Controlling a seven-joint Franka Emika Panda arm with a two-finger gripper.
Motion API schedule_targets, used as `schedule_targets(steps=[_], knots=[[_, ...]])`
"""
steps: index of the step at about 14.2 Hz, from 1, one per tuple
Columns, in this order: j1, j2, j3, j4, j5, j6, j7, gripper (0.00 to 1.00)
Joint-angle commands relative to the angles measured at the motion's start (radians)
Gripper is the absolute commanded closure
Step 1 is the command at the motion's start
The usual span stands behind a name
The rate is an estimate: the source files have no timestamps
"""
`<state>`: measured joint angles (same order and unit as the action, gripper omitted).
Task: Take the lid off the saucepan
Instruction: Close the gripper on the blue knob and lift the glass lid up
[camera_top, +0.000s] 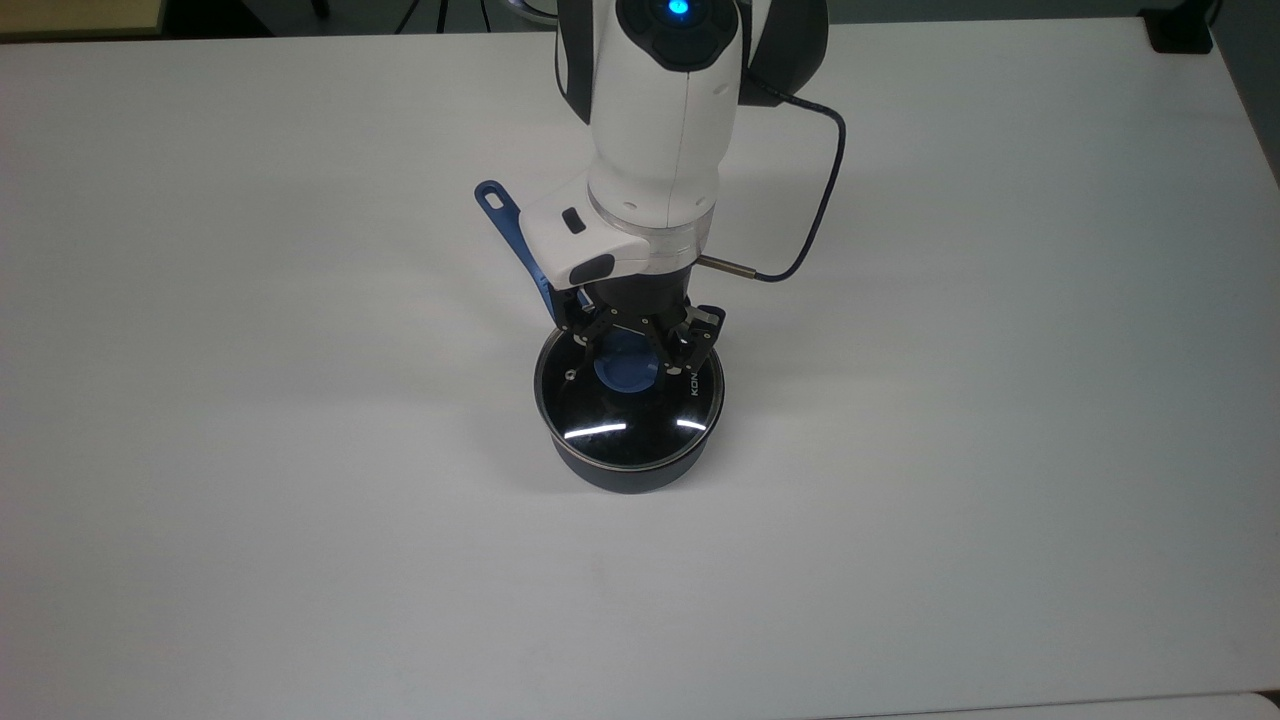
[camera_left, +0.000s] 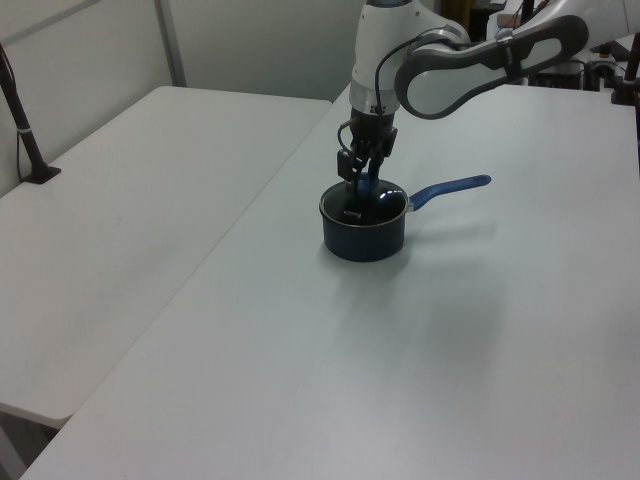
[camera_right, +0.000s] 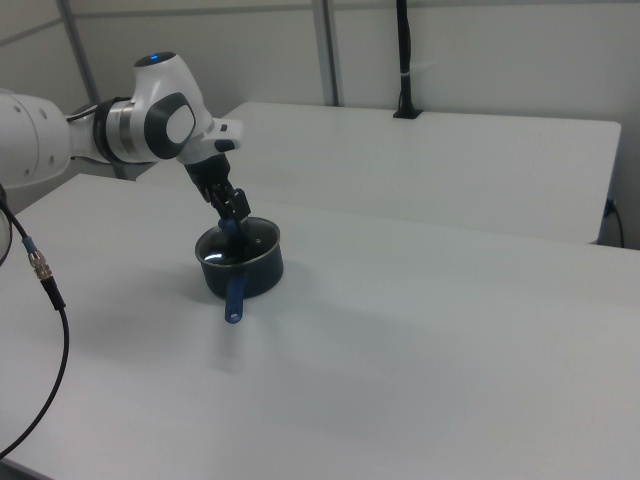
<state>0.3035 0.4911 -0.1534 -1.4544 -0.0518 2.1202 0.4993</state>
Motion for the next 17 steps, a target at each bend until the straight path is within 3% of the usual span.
schedule_targets(steps=[1, 6, 14, 17], knots=[[0.014, 0.009, -0.011, 0.006, -0.022, 0.014, 0.010, 0.40], [0.025, 0.003, -0.018, 0.008, -0.020, 0.009, 0.010, 0.54], [0.013, -0.110, -0.037, 0.043, 0.003, -0.086, -0.039, 0.55], [-0.071, -0.149, -0.031, 0.043, 0.046, -0.155, -0.128, 0.55]])
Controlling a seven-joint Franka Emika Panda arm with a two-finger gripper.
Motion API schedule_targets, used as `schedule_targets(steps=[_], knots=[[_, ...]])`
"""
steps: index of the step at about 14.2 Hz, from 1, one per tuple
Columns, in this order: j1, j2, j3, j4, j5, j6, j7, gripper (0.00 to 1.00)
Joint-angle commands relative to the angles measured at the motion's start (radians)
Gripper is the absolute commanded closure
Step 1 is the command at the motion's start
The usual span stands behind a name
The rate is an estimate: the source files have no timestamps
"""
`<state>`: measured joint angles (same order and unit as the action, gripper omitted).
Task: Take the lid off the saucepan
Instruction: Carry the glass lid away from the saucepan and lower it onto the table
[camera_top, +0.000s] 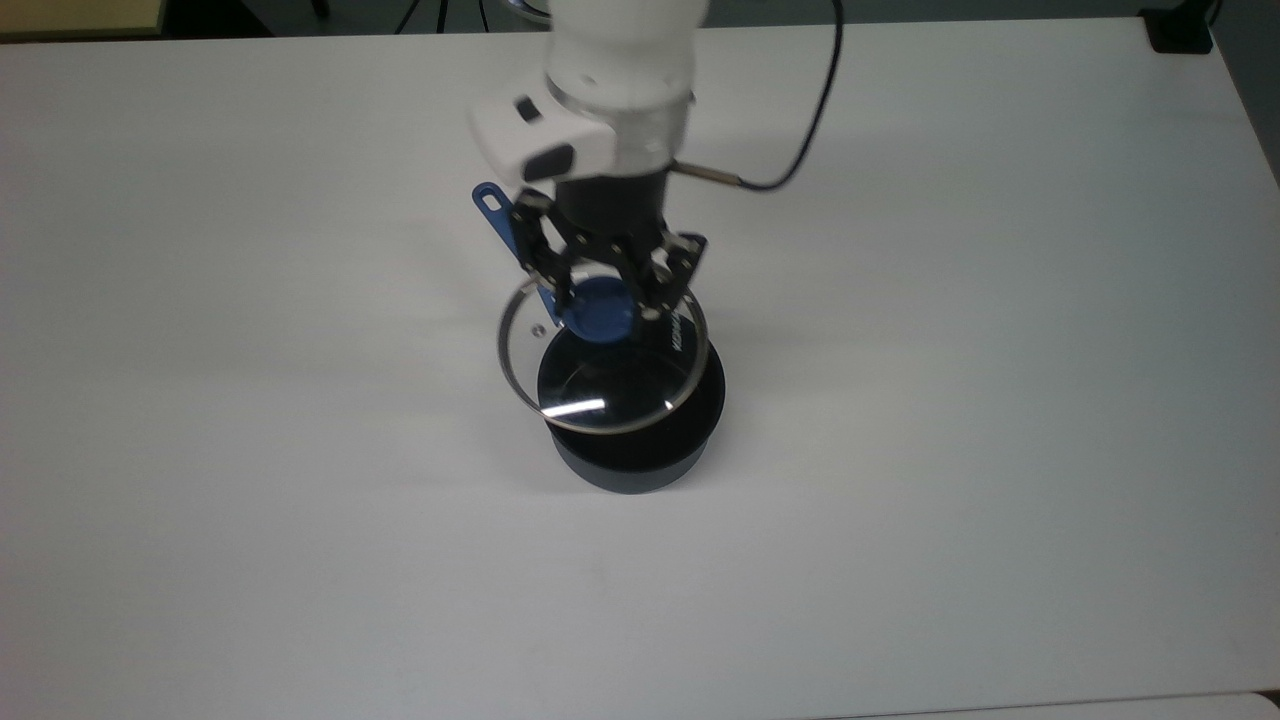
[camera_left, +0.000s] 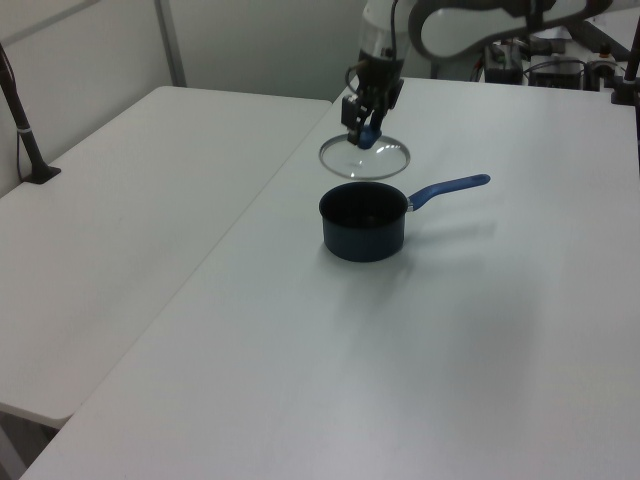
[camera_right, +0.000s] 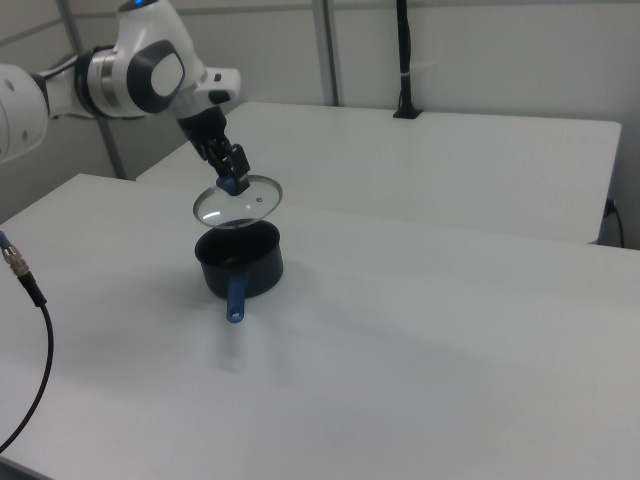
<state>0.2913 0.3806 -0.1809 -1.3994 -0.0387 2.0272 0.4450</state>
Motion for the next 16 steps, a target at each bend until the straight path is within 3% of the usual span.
schedule_targets(steps=[1, 7, 10, 13, 16], knots=[[-0.114, -0.037, 0.001, -0.012, 0.033, -0.070, -0.115, 0.55], [-0.366, -0.023, -0.008, -0.024, 0.037, -0.051, -0.331, 0.55], [-0.419, 0.017, 0.015, -0.047, 0.034, 0.029, -0.330, 0.55], [-0.466, 0.075, 0.078, -0.084, 0.025, 0.117, -0.332, 0.55], [-0.469, 0.118, 0.081, -0.101, 0.026, 0.169, -0.327, 0.55]])
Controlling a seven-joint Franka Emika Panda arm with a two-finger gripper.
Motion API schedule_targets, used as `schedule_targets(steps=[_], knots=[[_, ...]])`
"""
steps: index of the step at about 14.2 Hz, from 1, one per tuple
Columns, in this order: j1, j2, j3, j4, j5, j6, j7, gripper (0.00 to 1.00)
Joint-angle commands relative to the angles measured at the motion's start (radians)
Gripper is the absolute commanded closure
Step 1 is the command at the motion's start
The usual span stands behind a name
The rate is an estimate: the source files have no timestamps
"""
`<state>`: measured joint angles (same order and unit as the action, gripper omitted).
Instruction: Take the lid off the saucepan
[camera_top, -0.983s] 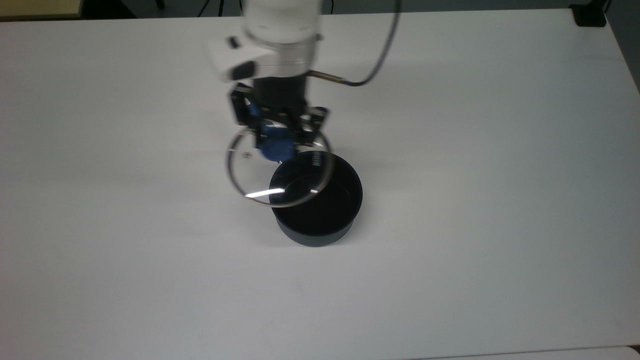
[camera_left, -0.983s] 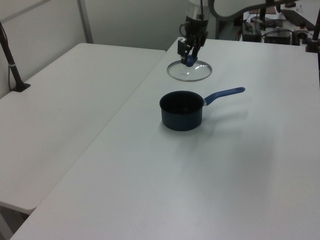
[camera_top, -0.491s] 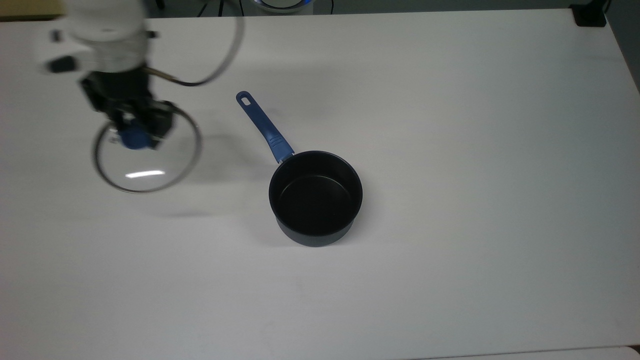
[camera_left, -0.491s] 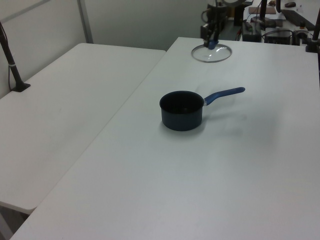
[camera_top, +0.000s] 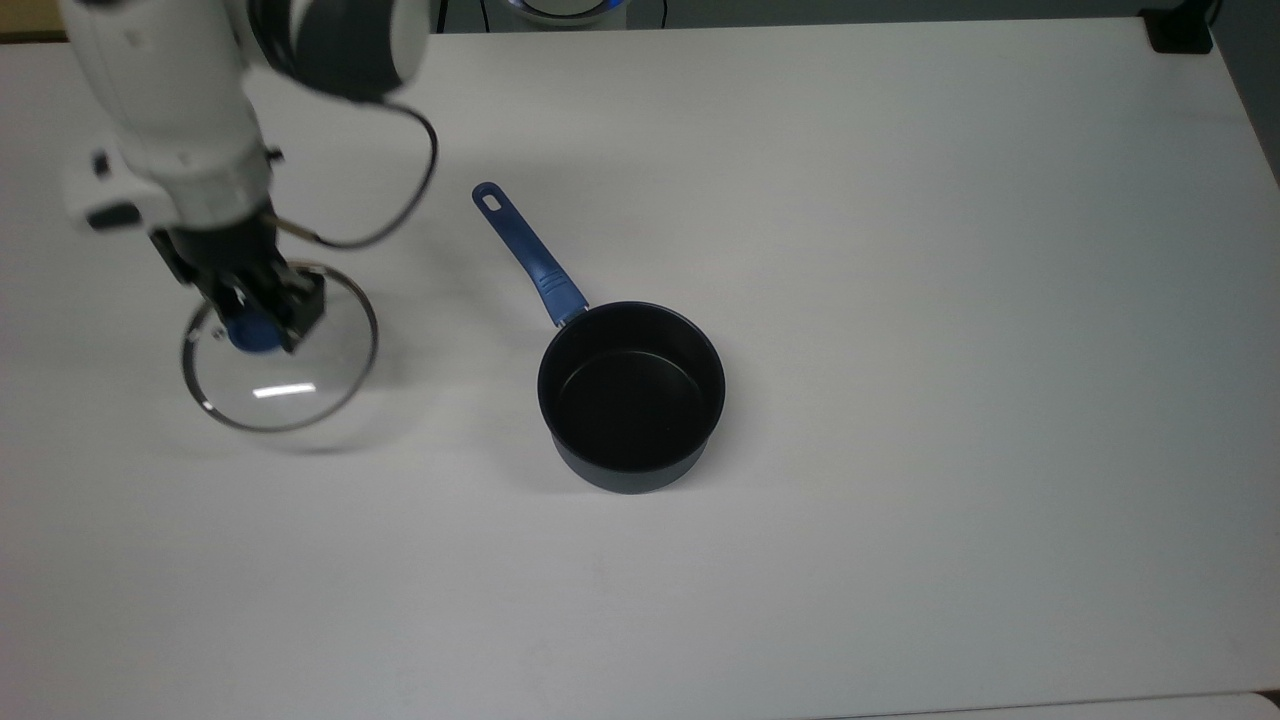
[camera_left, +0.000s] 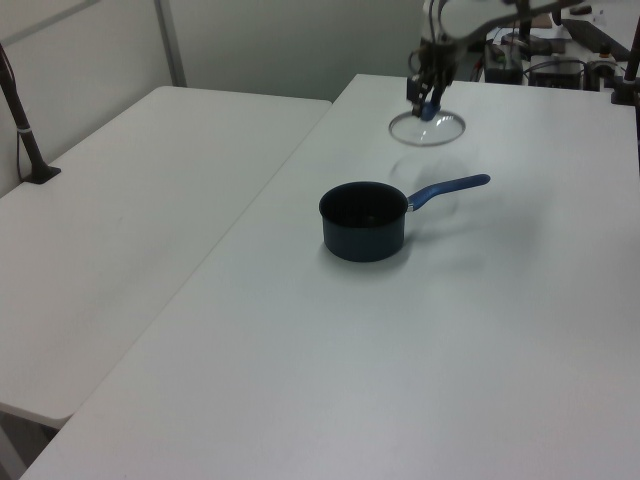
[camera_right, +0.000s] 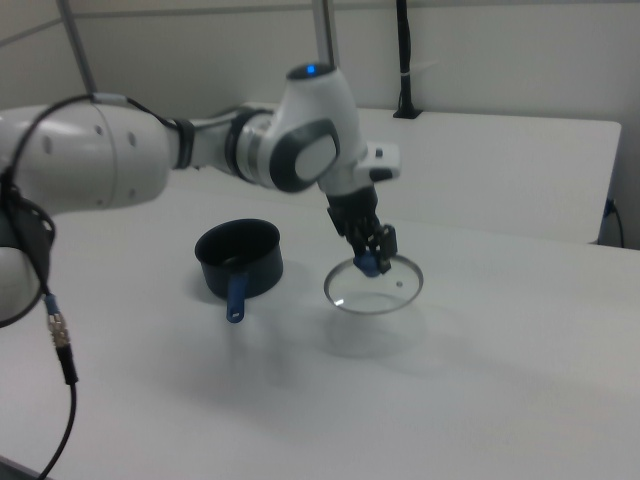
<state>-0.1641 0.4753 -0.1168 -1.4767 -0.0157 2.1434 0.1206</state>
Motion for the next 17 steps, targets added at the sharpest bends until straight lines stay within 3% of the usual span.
schedule_targets(steps=[1, 7, 9, 10, 11, 15, 17], knots=[[-0.014, 0.037, 0.019, -0.025, 0.002, 0.062, -0.003, 0.55], [-0.003, 0.101, 0.008, -0.027, -0.001, 0.136, 0.021, 0.55], [-0.003, 0.103, 0.006, -0.039, -0.004, 0.136, 0.008, 0.44], [-0.003, 0.103, 0.006, -0.040, -0.004, 0.136, 0.008, 0.32], [-0.003, 0.101, 0.006, -0.040, -0.004, 0.133, 0.010, 0.01], [0.003, 0.043, -0.012, -0.039, 0.009, 0.106, 0.023, 0.00], [0.027, -0.012, -0.017, -0.034, 0.010, 0.014, 0.040, 0.00]])
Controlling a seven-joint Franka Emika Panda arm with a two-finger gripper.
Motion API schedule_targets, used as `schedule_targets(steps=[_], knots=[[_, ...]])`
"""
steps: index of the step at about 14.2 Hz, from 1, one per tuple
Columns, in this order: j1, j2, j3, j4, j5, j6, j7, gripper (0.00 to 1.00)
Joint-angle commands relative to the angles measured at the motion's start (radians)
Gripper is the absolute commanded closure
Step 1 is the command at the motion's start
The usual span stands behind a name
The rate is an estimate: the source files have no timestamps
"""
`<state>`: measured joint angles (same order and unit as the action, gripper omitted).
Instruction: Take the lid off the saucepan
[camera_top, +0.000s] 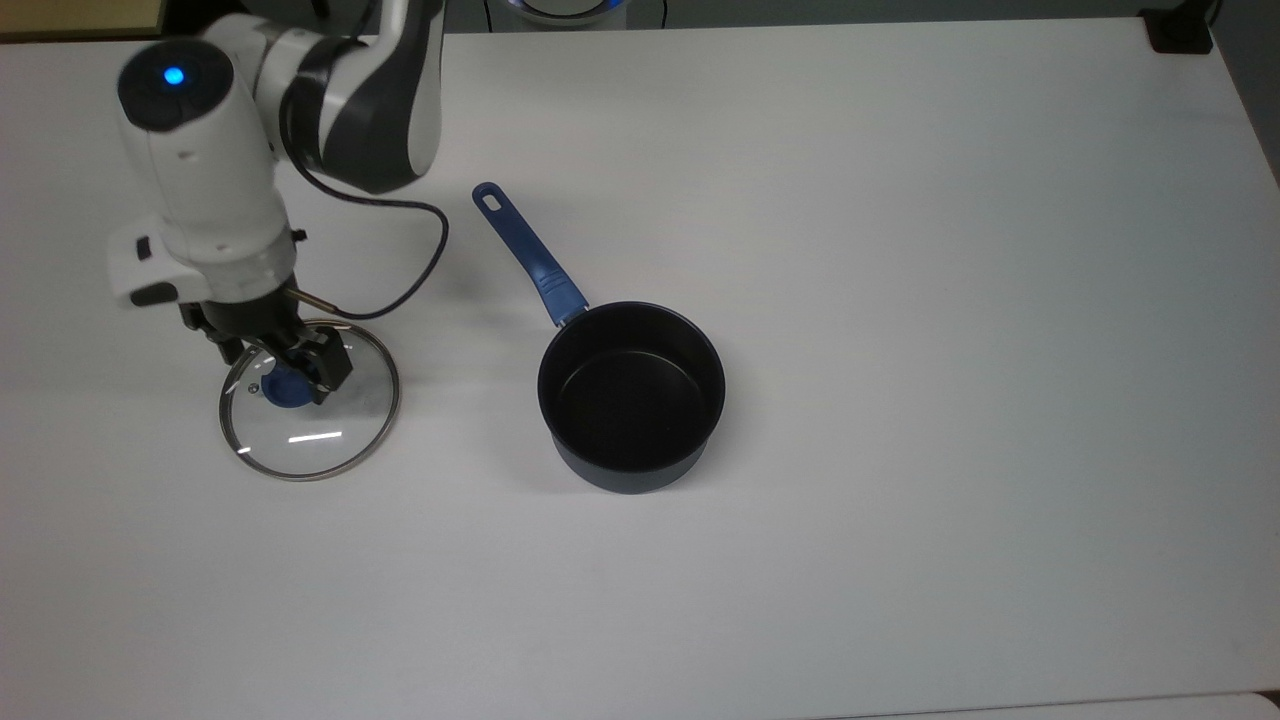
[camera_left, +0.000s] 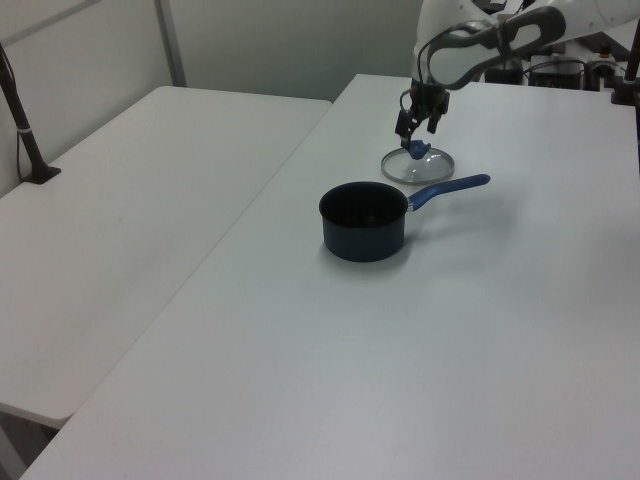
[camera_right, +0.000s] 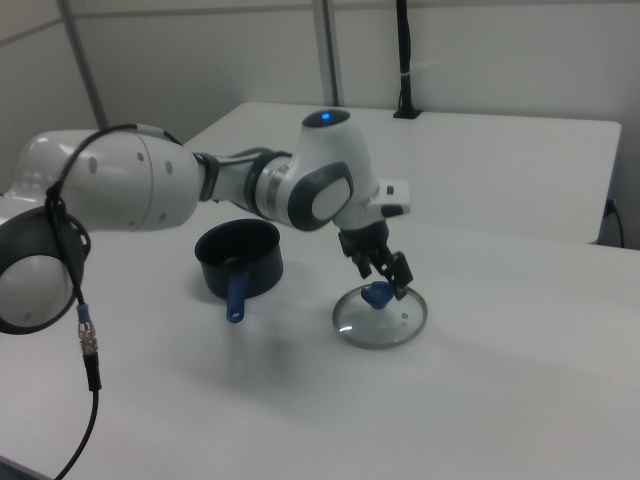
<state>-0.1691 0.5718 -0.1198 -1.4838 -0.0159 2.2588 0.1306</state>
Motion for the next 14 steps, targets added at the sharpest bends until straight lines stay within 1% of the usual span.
schedule_targets(steps=[1, 3, 5, 6, 8, 10, 11, 14], knots=[[0.051, -0.143, -0.023, -0.026, 0.010, -0.148, 0.037, 0.00], [0.094, -0.219, -0.040, -0.027, 0.008, -0.262, 0.067, 0.00], [0.153, -0.336, -0.043, -0.036, 0.007, -0.440, 0.070, 0.00], [0.178, -0.378, -0.043, -0.056, 0.007, -0.494, 0.069, 0.00], [0.230, -0.453, -0.041, -0.105, 0.004, -0.545, 0.064, 0.00], [0.262, -0.518, -0.032, -0.153, -0.003, -0.587, 0.057, 0.00], [0.269, -0.548, -0.032, -0.173, -0.001, -0.611, 0.026, 0.00], [0.261, -0.558, -0.032, -0.170, 0.008, -0.634, -0.031, 0.00]])
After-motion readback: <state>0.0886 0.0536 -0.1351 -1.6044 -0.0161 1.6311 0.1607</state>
